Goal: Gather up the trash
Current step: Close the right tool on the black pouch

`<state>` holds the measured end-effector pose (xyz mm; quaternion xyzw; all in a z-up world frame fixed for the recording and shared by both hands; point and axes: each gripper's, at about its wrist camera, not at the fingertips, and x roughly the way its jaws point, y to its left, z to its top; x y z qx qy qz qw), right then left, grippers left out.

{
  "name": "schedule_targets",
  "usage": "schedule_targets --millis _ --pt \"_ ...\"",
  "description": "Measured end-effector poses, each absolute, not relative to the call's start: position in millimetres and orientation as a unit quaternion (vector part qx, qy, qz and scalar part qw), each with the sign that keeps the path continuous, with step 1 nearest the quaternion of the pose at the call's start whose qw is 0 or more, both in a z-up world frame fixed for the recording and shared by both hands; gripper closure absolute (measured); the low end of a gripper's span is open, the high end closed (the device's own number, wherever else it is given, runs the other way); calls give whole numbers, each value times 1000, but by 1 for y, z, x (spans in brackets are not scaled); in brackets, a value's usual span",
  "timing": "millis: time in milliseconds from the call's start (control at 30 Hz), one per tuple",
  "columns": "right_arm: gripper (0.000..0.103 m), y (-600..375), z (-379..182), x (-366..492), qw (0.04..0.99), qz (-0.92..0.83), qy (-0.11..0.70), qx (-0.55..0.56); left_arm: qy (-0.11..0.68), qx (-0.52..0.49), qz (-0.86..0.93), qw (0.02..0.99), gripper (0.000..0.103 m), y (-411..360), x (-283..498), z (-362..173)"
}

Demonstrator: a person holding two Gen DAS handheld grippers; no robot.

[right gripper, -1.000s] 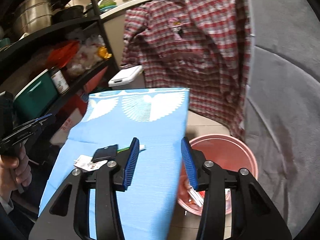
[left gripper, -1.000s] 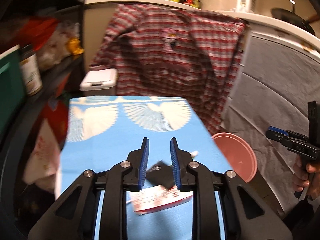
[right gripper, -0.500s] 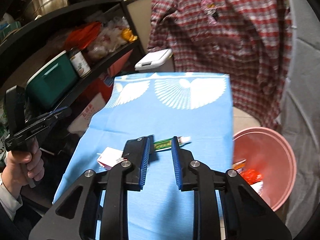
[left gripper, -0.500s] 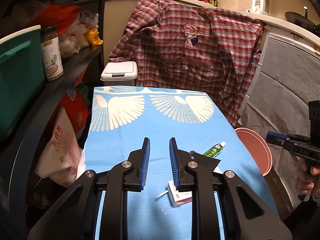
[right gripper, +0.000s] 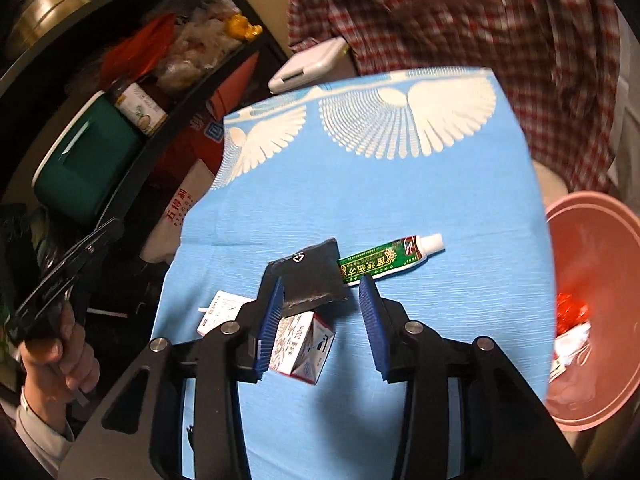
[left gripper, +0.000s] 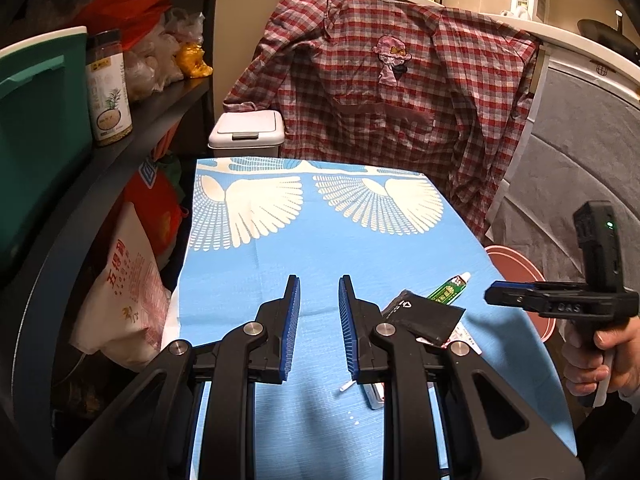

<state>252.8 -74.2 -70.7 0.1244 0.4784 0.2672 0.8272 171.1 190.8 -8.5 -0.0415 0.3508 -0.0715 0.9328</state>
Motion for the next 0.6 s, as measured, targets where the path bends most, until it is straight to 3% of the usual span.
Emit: schedule_targets --millis 500,600 --pt "60 -63 -108 278 779 278 536 170 377 -23 -118 919 82 182 179 -32" --pt "61 -61 -111 280 775 280 540 174 384 -17 -126 914 74 178 181 -37"
